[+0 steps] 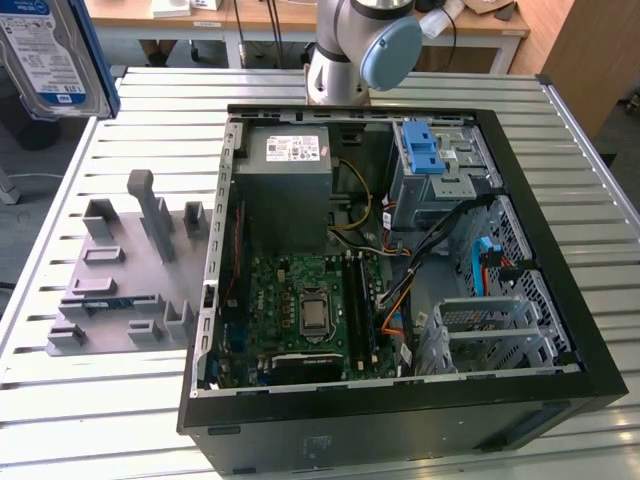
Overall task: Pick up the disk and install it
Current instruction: 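Pick up the disk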
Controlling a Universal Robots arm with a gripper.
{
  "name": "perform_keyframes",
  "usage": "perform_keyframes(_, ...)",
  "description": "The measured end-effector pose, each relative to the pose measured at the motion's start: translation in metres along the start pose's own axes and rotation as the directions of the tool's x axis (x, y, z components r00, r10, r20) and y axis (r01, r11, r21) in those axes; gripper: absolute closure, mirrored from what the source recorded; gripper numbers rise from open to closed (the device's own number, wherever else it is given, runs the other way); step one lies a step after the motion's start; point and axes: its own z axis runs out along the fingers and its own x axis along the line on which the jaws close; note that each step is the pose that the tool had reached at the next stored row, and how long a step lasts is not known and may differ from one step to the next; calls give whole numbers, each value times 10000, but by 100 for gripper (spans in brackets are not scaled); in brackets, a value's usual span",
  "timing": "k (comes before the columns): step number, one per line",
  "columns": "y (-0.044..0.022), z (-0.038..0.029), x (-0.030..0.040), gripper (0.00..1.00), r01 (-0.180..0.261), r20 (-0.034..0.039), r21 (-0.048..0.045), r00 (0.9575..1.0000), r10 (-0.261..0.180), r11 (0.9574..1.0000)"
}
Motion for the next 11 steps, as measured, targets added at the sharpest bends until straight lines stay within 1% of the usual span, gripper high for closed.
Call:
perform_keyframes(3,0,-19,0,64,0,0,0,10000,0,10000)
perform_keyframes(8,0,-23,0,64,0,0,0,10000,0,10000)
perform_keyframes(11,-16,-23,-1,64,-1,0,-1,10000,1,10000)
